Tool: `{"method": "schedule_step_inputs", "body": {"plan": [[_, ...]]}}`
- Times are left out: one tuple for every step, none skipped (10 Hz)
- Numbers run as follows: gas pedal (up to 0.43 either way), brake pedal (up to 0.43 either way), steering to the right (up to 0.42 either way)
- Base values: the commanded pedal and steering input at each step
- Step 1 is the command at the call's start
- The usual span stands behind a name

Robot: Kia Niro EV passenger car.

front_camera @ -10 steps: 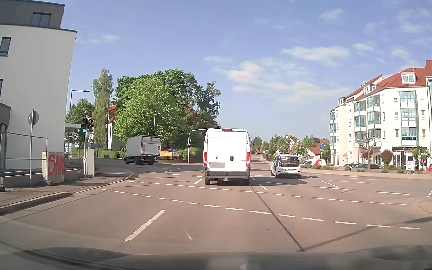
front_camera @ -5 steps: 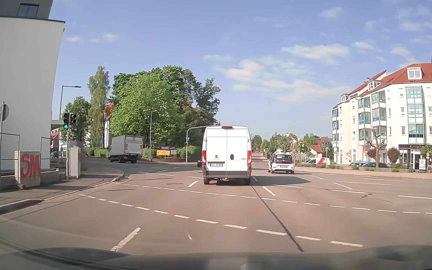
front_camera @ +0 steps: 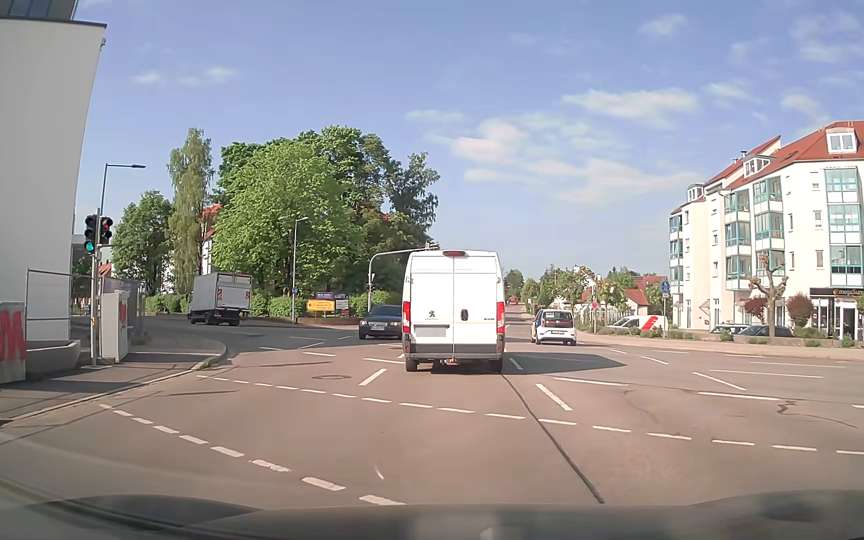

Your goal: Follow the waypoints while adhering to traffic rules and regulations

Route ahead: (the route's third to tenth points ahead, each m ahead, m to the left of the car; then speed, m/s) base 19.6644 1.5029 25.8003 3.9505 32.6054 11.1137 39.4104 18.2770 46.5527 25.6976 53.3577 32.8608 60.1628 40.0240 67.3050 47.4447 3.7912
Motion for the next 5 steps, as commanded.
{"method": "schedule_step_inputs", "body": {"plan": [[0.000,0.134,0.006],[0.000,0.116,0.006],[0.000,0.061,0.007],[0.000,0.043,0.008],[0.000,0.043,0.009]]}}
